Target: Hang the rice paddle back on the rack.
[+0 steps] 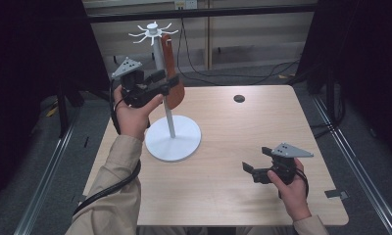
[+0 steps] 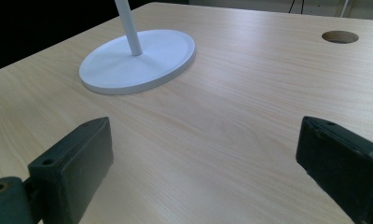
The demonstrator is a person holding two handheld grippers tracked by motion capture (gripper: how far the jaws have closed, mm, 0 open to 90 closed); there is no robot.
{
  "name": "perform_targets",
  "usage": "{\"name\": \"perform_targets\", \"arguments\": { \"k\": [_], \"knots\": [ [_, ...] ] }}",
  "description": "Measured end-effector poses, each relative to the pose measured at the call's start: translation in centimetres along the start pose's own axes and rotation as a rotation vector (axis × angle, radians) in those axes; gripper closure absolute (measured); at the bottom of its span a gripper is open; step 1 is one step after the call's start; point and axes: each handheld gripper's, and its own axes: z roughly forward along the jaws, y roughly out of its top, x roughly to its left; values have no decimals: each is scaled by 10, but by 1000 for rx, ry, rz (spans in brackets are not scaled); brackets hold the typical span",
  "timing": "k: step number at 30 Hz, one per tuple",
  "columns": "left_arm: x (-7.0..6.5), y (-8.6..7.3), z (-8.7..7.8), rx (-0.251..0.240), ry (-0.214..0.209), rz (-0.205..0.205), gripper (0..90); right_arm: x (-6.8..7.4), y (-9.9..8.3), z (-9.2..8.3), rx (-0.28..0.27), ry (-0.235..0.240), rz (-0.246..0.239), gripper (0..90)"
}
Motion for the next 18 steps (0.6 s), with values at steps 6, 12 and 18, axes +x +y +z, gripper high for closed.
{"name": "perform_targets", "arguments": {
  "k": [6,12,18],
  "knots": [
    [0,-9,-1,15,17,-6,274,0,-1,0,7,0,4,33],
    [1,-19,-4,20,36,5,222,1,-1,0,8,-1,2,33],
    [1,-31,-7,20,42,3,196,3,-2,2,15,2,-3,34]
  ]
}}
